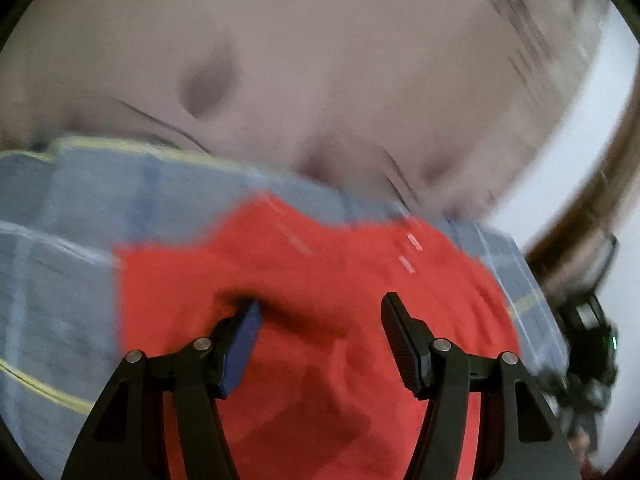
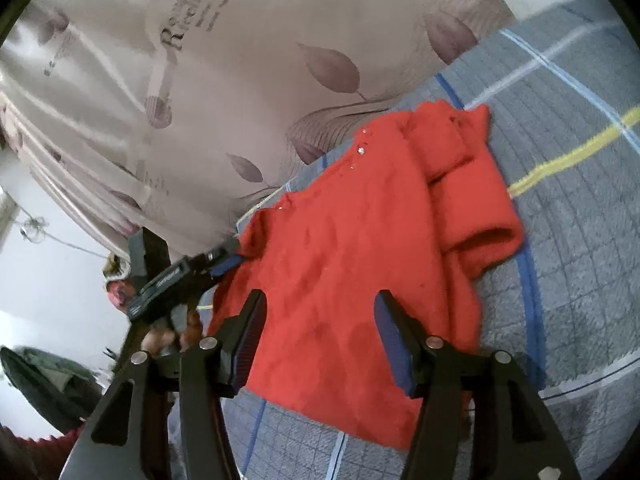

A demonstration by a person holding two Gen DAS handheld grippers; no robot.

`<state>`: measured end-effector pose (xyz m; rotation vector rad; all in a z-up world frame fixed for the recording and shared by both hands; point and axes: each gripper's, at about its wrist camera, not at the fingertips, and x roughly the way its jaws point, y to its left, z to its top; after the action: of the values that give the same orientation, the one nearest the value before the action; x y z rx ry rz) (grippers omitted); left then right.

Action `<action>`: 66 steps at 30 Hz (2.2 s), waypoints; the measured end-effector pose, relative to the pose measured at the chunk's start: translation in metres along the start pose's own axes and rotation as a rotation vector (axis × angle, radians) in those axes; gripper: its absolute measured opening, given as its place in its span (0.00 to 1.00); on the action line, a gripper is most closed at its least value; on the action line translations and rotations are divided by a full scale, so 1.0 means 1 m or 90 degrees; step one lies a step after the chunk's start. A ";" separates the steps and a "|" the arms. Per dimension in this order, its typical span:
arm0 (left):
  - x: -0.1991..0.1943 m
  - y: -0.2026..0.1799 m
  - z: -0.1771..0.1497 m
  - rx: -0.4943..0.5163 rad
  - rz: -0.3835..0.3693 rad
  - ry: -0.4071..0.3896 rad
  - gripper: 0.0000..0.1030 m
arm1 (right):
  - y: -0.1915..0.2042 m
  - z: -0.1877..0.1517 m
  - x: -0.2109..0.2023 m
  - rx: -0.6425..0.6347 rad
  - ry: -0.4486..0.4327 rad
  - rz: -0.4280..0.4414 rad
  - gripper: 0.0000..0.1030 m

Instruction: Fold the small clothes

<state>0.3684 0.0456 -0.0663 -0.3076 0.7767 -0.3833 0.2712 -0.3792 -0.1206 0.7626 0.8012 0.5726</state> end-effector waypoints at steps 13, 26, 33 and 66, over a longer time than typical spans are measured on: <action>-0.072 0.084 -0.060 -0.176 0.021 -0.055 0.60 | -0.008 0.001 -0.020 0.029 -0.071 -0.013 0.55; -0.078 0.061 -0.119 -0.191 -0.037 -0.062 0.60 | 0.004 0.053 0.023 -0.111 0.039 -0.208 0.16; -0.080 0.070 -0.120 -0.218 -0.039 -0.076 0.60 | -0.002 0.062 0.013 -0.114 -0.001 -0.245 0.04; -0.079 0.068 -0.117 -0.214 -0.030 -0.066 0.61 | -0.021 0.110 0.036 -0.132 0.023 -0.328 0.00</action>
<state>0.2471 0.1264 -0.1241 -0.6562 0.7314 -0.2777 0.3837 -0.4082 -0.1015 0.3332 0.9146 0.2004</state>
